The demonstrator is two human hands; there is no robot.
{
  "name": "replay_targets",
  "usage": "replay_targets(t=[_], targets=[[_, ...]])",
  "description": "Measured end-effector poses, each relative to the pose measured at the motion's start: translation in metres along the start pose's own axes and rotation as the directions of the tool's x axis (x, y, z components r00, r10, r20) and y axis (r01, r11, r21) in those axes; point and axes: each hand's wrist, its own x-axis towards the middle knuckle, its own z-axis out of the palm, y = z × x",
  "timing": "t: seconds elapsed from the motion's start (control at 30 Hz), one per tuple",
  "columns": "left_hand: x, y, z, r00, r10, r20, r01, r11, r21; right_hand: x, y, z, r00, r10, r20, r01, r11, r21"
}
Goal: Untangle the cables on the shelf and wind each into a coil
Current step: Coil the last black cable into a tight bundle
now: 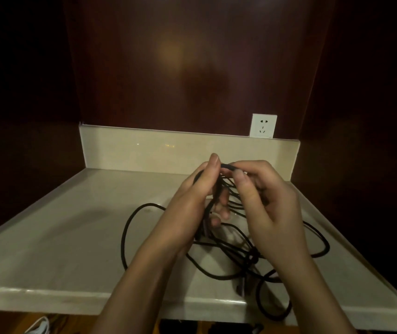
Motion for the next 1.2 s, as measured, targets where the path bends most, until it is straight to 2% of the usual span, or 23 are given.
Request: replay_targets(t=[0.1, 0.3, 0.4, 0.5, 0.6, 0.67, 0.73, 0.83, 0.87, 0.93, 1.03, 1.2], targets=[[0.0, -0.002, 0.0, 0.999, -0.019, 0.042, 0.02, 0.999, -0.033, -0.001, -0.002, 0.003, 0.999, 0.054, -0.002, -0.054, 0.997, 0.055], [-0.002, -0.006, -0.008, 0.985, 0.041, 0.167, -0.008, 0.98, -0.198, 0.001, 0.0, 0.004, 0.99, 0.143, 0.001, -0.142, 0.981, 0.13], [-0.001, -0.009, -0.005, 0.993, 0.07, 0.096, -0.06, 0.993, -0.102, 0.002, -0.003, 0.003, 0.988, 0.156, 0.01, -0.155, 0.969, 0.193], [0.0, -0.007, -0.003, 0.992, 0.126, -0.026, -0.127, 0.991, -0.042, 0.0, -0.002, 0.004, 0.987, 0.16, 0.0, -0.158, 0.974, 0.162], [-0.003, -0.002, -0.002, 0.979, 0.199, -0.034, -0.197, 0.979, 0.048, -0.001, 0.004, 0.006, 0.989, 0.141, -0.044, -0.139, 0.989, 0.039], [-0.007, -0.001, -0.002, 0.983, 0.182, 0.002, -0.182, 0.983, 0.03, -0.001, 0.007, 0.008, 0.987, 0.144, -0.073, -0.144, 0.99, -0.005], [-0.01, 0.0, 0.001, 0.985, 0.173, 0.001, -0.173, 0.984, -0.047, -0.001, 0.007, 0.01, 0.985, 0.157, -0.074, -0.152, 0.986, 0.061], [-0.007, -0.002, 0.007, 0.979, 0.204, 0.014, -0.197, 0.96, -0.198, 0.0, 0.004, 0.011, 0.958, 0.268, -0.104, -0.218, 0.914, 0.342], [-0.005, -0.003, 0.01, 0.977, 0.213, 0.012, -0.203, 0.943, -0.262, 0.0, 0.005, 0.013, 0.945, 0.299, -0.128, -0.233, 0.897, 0.376], [-0.001, -0.002, 0.017, 0.975, 0.222, 0.006, -0.203, 0.901, -0.383, -0.003, 0.006, 0.018, 0.928, 0.33, -0.175, -0.256, 0.902, 0.348], [0.001, 0.002, 0.019, 0.971, 0.241, 0.006, -0.201, 0.824, -0.529, -0.01, 0.014, 0.026, 0.947, 0.27, -0.175, -0.24, 0.955, 0.177], [-0.005, 0.013, 0.006, 0.952, 0.298, -0.065, -0.266, 0.706, -0.656, -0.024, 0.036, 0.036, 0.981, 0.193, -0.001, -0.191, 0.966, -0.174]])
